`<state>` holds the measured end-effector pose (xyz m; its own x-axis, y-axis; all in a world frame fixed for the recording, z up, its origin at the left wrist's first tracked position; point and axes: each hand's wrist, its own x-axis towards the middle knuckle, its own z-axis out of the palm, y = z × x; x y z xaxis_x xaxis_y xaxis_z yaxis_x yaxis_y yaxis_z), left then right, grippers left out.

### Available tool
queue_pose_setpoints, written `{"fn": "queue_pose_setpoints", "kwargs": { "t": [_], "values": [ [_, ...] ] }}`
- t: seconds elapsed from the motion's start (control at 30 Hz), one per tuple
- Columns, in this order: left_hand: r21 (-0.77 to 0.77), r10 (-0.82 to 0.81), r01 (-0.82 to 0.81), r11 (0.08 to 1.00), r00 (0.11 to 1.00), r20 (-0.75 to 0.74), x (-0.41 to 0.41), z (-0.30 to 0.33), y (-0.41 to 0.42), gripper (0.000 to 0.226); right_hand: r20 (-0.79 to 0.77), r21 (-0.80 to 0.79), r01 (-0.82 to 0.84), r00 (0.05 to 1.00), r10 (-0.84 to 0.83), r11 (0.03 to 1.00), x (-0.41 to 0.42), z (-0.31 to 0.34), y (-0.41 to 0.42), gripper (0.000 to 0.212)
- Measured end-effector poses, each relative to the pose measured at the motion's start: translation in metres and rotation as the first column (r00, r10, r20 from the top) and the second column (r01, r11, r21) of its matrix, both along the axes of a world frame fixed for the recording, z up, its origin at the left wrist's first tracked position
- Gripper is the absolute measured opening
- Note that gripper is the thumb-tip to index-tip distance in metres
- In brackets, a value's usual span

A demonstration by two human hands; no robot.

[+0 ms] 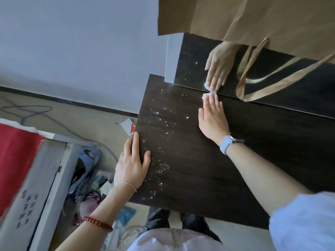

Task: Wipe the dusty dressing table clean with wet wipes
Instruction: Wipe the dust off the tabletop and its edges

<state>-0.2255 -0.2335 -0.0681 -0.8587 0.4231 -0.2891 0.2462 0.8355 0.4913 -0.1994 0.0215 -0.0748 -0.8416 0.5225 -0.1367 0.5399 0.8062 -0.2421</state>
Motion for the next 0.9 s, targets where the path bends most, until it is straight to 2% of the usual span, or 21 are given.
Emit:
{"fn": "queue_pose_setpoints", "kwargs": {
  "t": [0.03, 0.07, 0.13, 0.2, 0.23, 0.27, 0.33, 0.4, 0.43, 0.53, 0.63, 0.73, 0.8, 0.9],
  "values": [
    [0.001, -0.005, 0.005, 1.0, 1.0, -0.001, 0.0, 0.0, 0.0, 0.063, -0.001, -0.001, -0.067, 0.998, 0.067, 0.998, -0.002, -0.001, -0.018, 0.051],
    [0.008, -0.01, 0.01, 1.0, 1.0, 0.002, 0.0, 0.0, -0.001, 0.063, -0.013, 0.006, -0.225, 0.974, 0.225, 0.974, 0.006, -0.001, -0.041, 0.051],
    [0.032, -0.006, 0.005, 0.999, 1.0, 0.029, -0.001, -0.001, -0.002, 0.064, -0.041, 0.016, -0.547, 0.836, 0.547, 0.837, 0.039, 0.0, -0.082, 0.052],
    [0.053, 0.013, -0.016, 0.998, 0.998, 0.055, -0.002, -0.001, -0.003, 0.068, -0.016, -0.01, -0.658, 0.753, 0.658, 0.753, 0.055, 0.003, -0.076, 0.054],
    [0.06, 0.021, -0.025, 0.998, 0.998, 0.062, -0.002, 0.001, -0.002, 0.069, -0.01, 0.027, -0.633, 0.774, 0.633, 0.774, 0.048, 0.002, -0.062, 0.056],
    [0.061, 0.02, -0.024, 0.998, 0.998, 0.066, -0.002, 0.001, -0.002, 0.07, 0.003, 0.044, -0.55, 0.835, 0.551, 0.834, 0.036, 0.0, -0.047, 0.059],
    [0.051, 0.01, -0.014, 0.999, 0.997, 0.07, -0.002, 0.002, -0.002, 0.07, 0.025, 0.038, -0.314, 0.949, 0.313, 0.949, 0.002, 0.002, -0.025, 0.058],
    [0.046, 0.005, -0.008, 0.999, 0.997, 0.072, -0.003, 0.0, -0.003, 0.07, 0.023, 0.029, -0.147, 0.989, 0.146, 0.989, -0.03, 0.002, -0.026, 0.053],
    [0.046, 0.004, -0.007, 0.999, 0.997, 0.071, -0.003, -0.001, -0.003, 0.07, 0.004, 0.035, -0.12, 0.993, 0.12, 0.992, -0.043, 0.001, -0.035, 0.054],
    [0.042, 0.009, -0.012, 0.999, 0.997, 0.078, -0.003, -0.002, -0.003, 0.069, -0.013, 0.043, -0.202, 0.979, 0.203, 0.978, -0.083, -0.002, -0.067, 0.053],
    [0.047, 0.003, -0.007, 0.999, 0.997, 0.075, -0.003, -0.003, -0.004, 0.07, 0.005, 0.148, -0.287, 0.957, 0.289, 0.946, -0.111, 0.003, -0.083, 0.053],
    [0.057, -0.003, -0.001, 0.998, 0.997, 0.072, -0.004, -0.004, -0.004, 0.07, -0.023, 0.186, -0.332, 0.94, 0.341, 0.925, -0.097, 0.01, -0.074, 0.049],
    [0.07, -0.006, 0.001, 0.998, 0.998, 0.07, -0.004, -0.004, -0.005, 0.07, -0.056, 0.19, -0.254, 0.962, 0.269, 0.948, -0.067, 0.01, -0.063, 0.048],
    [0.071, -0.007, 0.001, 0.997, 0.997, 0.075, -0.003, -0.006, -0.006, 0.07, 0.05, 0.199, -0.166, 0.986, 0.159, 0.966, -0.038, 0.011, -0.055, 0.053]
  ]
}}
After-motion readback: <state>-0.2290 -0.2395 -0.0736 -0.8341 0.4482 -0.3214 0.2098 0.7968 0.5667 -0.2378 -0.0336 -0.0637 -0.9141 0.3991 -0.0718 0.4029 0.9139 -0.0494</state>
